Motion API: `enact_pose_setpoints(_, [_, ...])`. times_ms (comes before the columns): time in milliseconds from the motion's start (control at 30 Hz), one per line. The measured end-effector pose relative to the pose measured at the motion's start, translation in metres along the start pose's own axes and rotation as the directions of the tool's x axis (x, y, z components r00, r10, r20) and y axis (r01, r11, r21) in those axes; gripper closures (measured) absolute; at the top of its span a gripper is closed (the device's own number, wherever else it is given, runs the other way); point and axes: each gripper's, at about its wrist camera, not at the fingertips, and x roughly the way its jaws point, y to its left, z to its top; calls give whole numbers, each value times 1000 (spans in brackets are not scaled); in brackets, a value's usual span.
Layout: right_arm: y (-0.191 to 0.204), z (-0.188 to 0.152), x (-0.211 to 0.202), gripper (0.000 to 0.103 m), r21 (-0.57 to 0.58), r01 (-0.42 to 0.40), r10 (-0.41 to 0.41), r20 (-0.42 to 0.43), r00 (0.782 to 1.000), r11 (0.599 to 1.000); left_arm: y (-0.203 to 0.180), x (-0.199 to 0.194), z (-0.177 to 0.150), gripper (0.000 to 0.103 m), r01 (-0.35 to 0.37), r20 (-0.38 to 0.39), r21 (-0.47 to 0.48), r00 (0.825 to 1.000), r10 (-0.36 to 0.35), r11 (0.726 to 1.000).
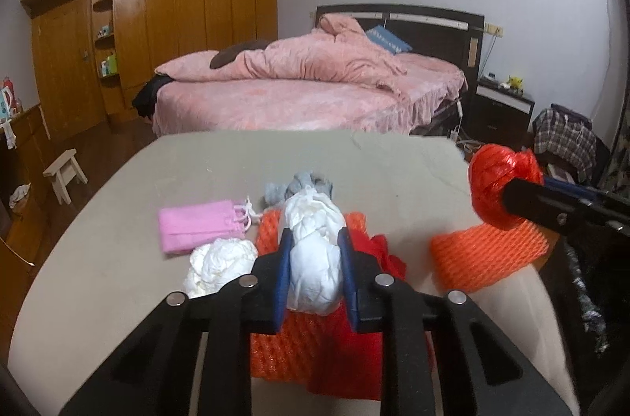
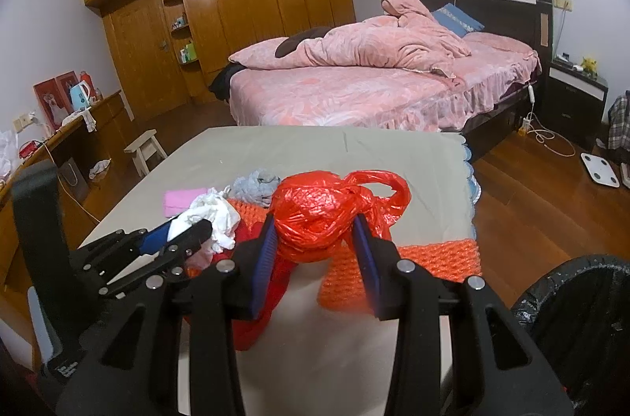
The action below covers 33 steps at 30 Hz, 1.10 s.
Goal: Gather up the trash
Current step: 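Grasp the red plastic bag with the right gripper while the left gripper grasps the white tissue, then lift the red bag and white tissue toward the bin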
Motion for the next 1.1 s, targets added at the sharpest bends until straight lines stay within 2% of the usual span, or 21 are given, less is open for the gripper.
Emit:
enact_pose_setpoints(267, [1, 2, -22, 65, -1, -9, 9, 32, 999, 1000, 4, -37, 15, 80, 14, 79, -30, 997, -12, 999])
enact_pose_setpoints(700, [-4, -5, -72, 65, -10, -1, 1, 60, 998, 1000, -11, -83, 23, 80, 54, 118, -33, 992, -49, 998])
enact_pose_setpoints(900, [-18, -12, -102, 65, 8, 25, -26, 70, 997, 1000, -36, -98, 24, 80, 101, 130, -1, 986, -100, 995])
enact_pose_setpoints(1100, [-37, -25, -134, 65, 12, 85, -86, 70, 994, 996, -64, -109, 24, 80, 154, 135, 24, 978, -156, 988])
